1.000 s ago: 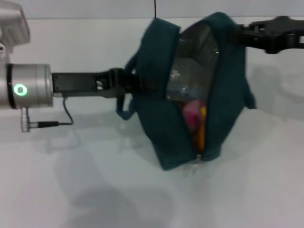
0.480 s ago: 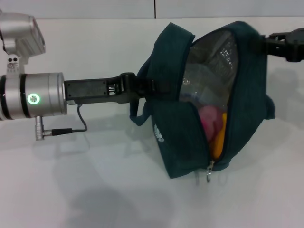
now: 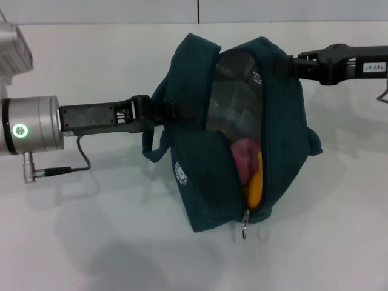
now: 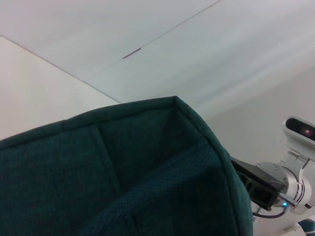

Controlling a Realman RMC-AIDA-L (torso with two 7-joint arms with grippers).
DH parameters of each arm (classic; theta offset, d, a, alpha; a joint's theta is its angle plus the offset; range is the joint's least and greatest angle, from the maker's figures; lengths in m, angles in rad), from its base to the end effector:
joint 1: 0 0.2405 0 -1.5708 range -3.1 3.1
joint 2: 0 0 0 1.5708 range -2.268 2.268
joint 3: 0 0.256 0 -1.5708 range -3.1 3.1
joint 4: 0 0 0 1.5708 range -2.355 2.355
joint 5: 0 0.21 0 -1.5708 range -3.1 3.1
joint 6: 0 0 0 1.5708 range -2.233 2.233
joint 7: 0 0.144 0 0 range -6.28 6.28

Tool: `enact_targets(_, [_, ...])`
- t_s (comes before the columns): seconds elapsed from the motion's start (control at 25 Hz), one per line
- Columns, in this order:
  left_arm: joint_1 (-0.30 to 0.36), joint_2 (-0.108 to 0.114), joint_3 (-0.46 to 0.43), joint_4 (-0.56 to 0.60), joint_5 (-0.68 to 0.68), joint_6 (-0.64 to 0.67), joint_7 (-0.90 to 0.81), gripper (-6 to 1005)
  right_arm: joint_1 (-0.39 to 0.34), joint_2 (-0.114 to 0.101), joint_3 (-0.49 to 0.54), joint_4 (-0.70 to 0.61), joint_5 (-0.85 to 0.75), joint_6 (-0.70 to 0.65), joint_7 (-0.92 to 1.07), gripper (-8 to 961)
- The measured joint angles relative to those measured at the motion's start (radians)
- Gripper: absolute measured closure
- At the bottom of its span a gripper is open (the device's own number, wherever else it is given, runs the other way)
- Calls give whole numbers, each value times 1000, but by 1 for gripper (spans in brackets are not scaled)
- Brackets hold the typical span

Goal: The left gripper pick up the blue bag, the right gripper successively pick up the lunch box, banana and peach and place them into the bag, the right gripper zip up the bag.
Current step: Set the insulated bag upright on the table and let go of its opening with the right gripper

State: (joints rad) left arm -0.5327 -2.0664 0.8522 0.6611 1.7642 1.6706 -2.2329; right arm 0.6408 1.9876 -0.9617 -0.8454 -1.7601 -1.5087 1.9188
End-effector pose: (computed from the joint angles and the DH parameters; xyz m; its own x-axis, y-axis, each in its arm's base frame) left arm -0.2224 0.3245 0.0011 0.2348 0.8772 0.4187 0.7842 -0.4255 0.4516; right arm 0.1787 0.3832 0.0403 0.7030 -0.4771 -0.5274 -0.5594 -0.8289 0.0042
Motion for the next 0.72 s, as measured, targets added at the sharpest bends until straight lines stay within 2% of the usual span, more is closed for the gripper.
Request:
enact_targets(0.2, [10, 1, 1, -1, 2, -3, 9, 964, 10, 1, 6, 49, 4, 52, -37, 853])
enact_targets(0.4, [17, 0, 1, -2, 3, -6, 20, 963, 11, 15, 11, 59, 11, 63, -77, 855])
enact_targets(0.56, [19, 0, 1, -2, 5, -10, 23, 964, 18, 18, 13, 64, 33, 64, -83, 857])
enact_targets(0.64, [20, 0, 1, -2, 6, -13, 24, 964, 19, 18, 13, 65, 39, 61, -83, 638])
enact_targets(0.72, [20, 0, 1, -2, 6, -16, 24, 964, 19, 18, 14, 62, 55, 48, -84, 567])
